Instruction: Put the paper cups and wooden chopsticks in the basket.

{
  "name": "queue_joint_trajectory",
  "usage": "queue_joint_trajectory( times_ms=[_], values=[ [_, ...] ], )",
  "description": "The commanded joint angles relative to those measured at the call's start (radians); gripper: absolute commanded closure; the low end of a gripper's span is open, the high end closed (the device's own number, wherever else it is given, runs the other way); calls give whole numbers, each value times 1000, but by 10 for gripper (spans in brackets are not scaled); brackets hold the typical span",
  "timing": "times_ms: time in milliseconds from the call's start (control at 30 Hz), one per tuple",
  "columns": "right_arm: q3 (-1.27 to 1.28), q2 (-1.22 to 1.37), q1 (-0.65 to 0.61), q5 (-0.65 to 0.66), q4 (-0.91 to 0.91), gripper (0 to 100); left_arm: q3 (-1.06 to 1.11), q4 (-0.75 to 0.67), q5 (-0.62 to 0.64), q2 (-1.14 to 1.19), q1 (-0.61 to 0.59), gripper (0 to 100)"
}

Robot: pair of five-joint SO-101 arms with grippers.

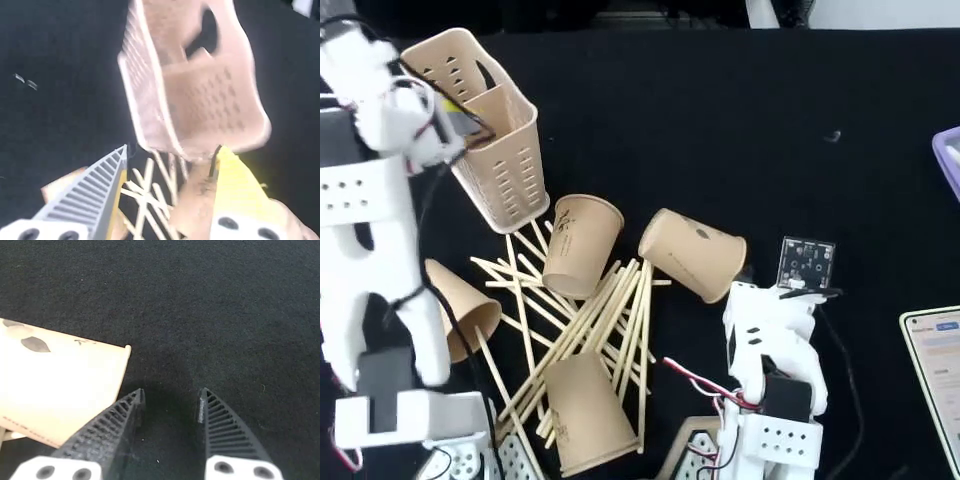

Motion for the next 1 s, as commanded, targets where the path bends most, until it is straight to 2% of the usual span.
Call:
queue_joint_trajectory(
  times_ms=[0,267,400,567,633,767,833,967],
  values=[
    [-2,-90,23,12,6,815,107,-130,48,-69,24,707],
    [-2,-91,23,12,17,815,351,-305,51,-78,8,708],
    [-2,-91,23,12,17,815,377,-362,51,-80,-7,708],
    [-2,-91,23,12,17,815,378,-367,46,-71,-8,709],
    [-2,-91,23,12,17,815,381,-359,44,-69,-5,749],
    [-2,-91,23,12,17,815,403,-368,37,-78,4,980],
    [-2,-91,23,12,17,815,406,-371,-17,-71,25,945],
    [-2,-93,25,12,9,816,387,-430,-166,-77,67,970]
  ],
)
